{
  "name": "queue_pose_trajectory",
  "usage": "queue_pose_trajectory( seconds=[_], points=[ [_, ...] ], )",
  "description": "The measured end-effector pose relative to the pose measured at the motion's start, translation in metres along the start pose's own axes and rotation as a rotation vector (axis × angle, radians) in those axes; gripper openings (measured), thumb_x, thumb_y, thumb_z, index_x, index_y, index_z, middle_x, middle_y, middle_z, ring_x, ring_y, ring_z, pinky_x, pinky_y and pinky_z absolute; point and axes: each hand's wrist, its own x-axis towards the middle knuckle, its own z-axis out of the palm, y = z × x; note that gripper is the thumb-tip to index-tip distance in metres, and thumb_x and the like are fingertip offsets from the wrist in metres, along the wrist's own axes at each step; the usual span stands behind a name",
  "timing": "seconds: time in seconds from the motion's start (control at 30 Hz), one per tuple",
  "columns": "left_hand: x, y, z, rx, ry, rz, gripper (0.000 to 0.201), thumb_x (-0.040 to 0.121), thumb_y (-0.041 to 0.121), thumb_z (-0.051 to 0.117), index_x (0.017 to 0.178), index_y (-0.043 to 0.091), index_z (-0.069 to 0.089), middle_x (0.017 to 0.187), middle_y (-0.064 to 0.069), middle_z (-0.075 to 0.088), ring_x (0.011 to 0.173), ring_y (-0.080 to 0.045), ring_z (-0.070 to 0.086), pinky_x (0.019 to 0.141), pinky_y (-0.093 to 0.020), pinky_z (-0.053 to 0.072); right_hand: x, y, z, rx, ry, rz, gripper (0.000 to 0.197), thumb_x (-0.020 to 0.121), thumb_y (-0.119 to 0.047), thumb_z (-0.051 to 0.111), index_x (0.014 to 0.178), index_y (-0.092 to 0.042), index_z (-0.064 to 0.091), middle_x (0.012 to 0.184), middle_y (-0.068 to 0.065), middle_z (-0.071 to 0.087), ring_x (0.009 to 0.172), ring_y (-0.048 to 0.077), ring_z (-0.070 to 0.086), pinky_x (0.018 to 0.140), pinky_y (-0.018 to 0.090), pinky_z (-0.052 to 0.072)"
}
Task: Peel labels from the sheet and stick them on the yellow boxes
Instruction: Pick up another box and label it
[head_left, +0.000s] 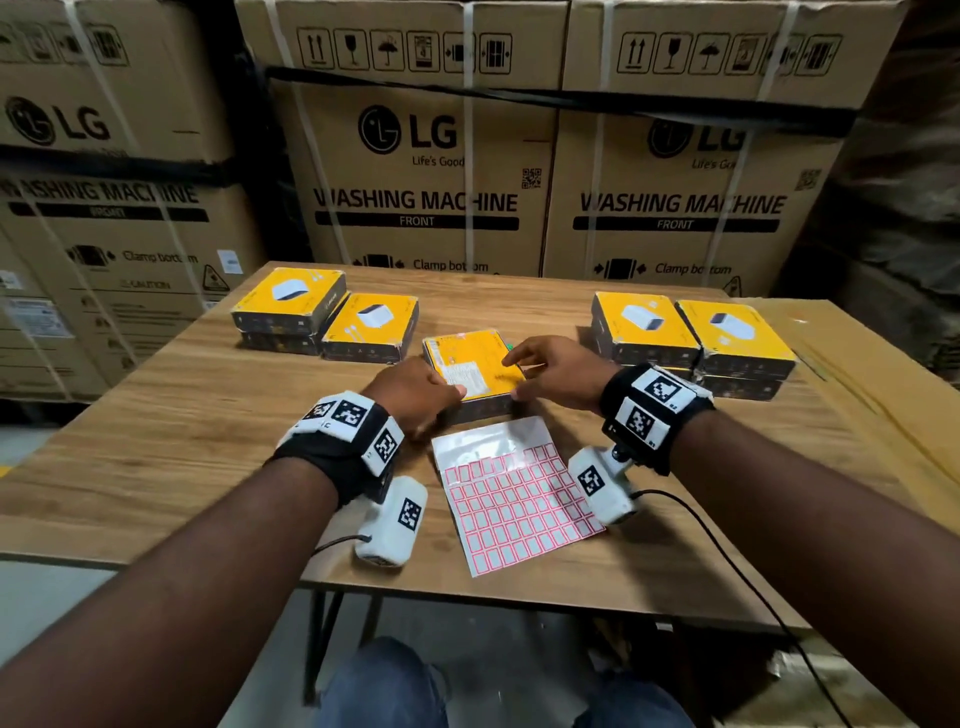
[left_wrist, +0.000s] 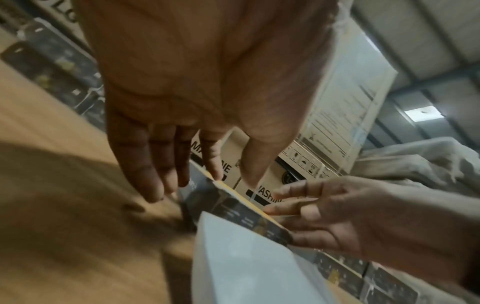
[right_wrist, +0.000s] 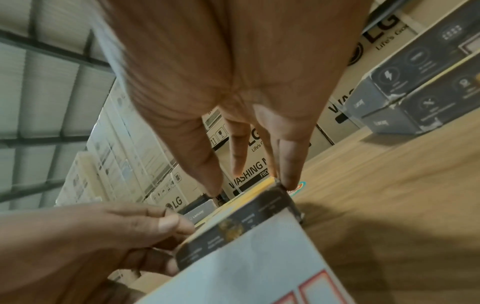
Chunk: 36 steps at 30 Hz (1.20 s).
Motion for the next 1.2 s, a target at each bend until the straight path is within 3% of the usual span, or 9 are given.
queue_pose_trajectory(
  seconds=[0.07,0.17,0.37,0.43,0.6,0.73,0.87,1.03,1.2],
  points=[
    [-0.003,0.003,0.000,0.126,0.161,0.065,0.023,0.084,0.040,0.069,0.091,0.018,0.066,0.090,0.000,0.066,0.087,-0.019,0.061,0.080,-0.032,0.050,-0.003,-0.002,0.000,-0.001,-0.009,-0.015,0.038,0.084,-0.016,0.075,0.120,-0.014,0.064,0.122,-0.002,0.057,0.116,0.013,0.051,0.096,0.029,0.043],
    [-0.011,0.015,0.001,0.180,0.285,0.238,0.010,0.085,0.033,0.067,0.084,0.023,0.067,0.089,0.004,0.067,0.088,-0.017,0.062,0.075,-0.030,0.050,-0.007,-0.002,-0.001,-0.113,0.069,-0.064,0.026,0.083,-0.021,0.076,0.106,-0.018,0.066,0.109,-0.005,0.061,0.099,0.009,0.055,0.085,0.026,0.044],
    [-0.018,0.026,0.008,0.512,-0.098,0.181,0.024,0.085,0.042,0.067,0.089,0.020,0.076,0.089,0.000,0.072,0.084,-0.016,0.065,0.070,-0.026,0.048,-0.027,-0.007,0.004,-0.223,-0.057,-0.193,0.006,0.085,-0.016,0.073,0.088,-0.013,0.069,0.085,-0.003,0.070,0.080,0.010,0.064,0.071,0.025,0.051],
    [-0.020,0.020,0.002,0.524,-0.177,0.130,0.027,0.084,0.045,0.069,0.092,0.020,0.076,0.089,0.001,0.072,0.083,-0.015,0.065,0.070,-0.026,0.048,-0.035,-0.010,0.010,-0.250,-0.135,-0.238,0.003,0.086,-0.016,0.072,0.089,-0.016,0.071,0.082,-0.009,0.069,0.075,0.000,0.062,0.066,0.014,0.047],
    [-0.028,0.001,-0.008,0.370,-0.309,0.055,0.026,0.089,0.038,0.066,0.077,0.015,0.069,0.081,-0.003,0.073,0.080,-0.021,0.069,0.080,-0.035,0.055,-0.043,-0.022,0.025,-0.360,-0.213,-0.327,0.007,0.084,-0.018,0.073,0.090,-0.022,0.073,0.090,-0.011,0.071,0.080,0.001,0.064,0.071,0.018,0.048],
    [-0.028,-0.007,-0.008,0.098,-0.275,-0.007,0.027,0.094,0.021,0.061,0.069,0.014,0.067,0.068,-0.004,0.068,0.058,-0.016,0.060,0.064,-0.025,0.047,-0.042,-0.029,0.040,-0.447,-0.185,-0.374,0.025,0.080,-0.027,0.077,0.104,-0.021,0.075,0.100,-0.007,0.072,0.091,0.007,0.065,0.079,0.024,0.051],
    [-0.030,-0.010,-0.004,-0.316,-0.299,-0.185,0.025,0.100,0.007,0.048,0.078,0.007,0.059,0.060,-0.012,0.066,0.047,-0.016,0.059,0.052,-0.025,0.052,-0.039,-0.031,0.048,-0.469,-0.127,-0.402,0.036,0.076,-0.035,0.081,0.107,-0.020,0.073,0.106,-0.003,0.068,0.096,0.012,0.061,0.078,0.026,0.047],
    [-0.032,-0.009,-0.004,-0.475,-0.352,-0.242,0.024,0.100,0.001,0.043,0.108,0.004,0.065,0.087,-0.016,0.065,0.067,-0.017,0.058,0.051,-0.023,0.055,-0.040,-0.037,0.053,-0.480,-0.051,-0.475,0.031,0.078,-0.033,0.080,0.106,-0.019,0.075,0.103,-0.004,0.070,0.094,0.011,0.061,0.071,0.018,0.034],
    [-0.034,-0.006,-0.004,-0.562,-0.336,-0.256,0.030,0.101,-0.001,0.039,0.120,0.000,0.061,0.098,-0.021,0.067,0.074,-0.021,0.064,0.054,-0.024,0.058,-0.038,-0.037,0.054,-0.444,-0.024,-0.452,0.027,0.077,-0.028,0.080,0.102,-0.021,0.076,0.097,-0.004,0.072,0.089,0.012,0.064,0.073,0.026,0.048]
  ],
)
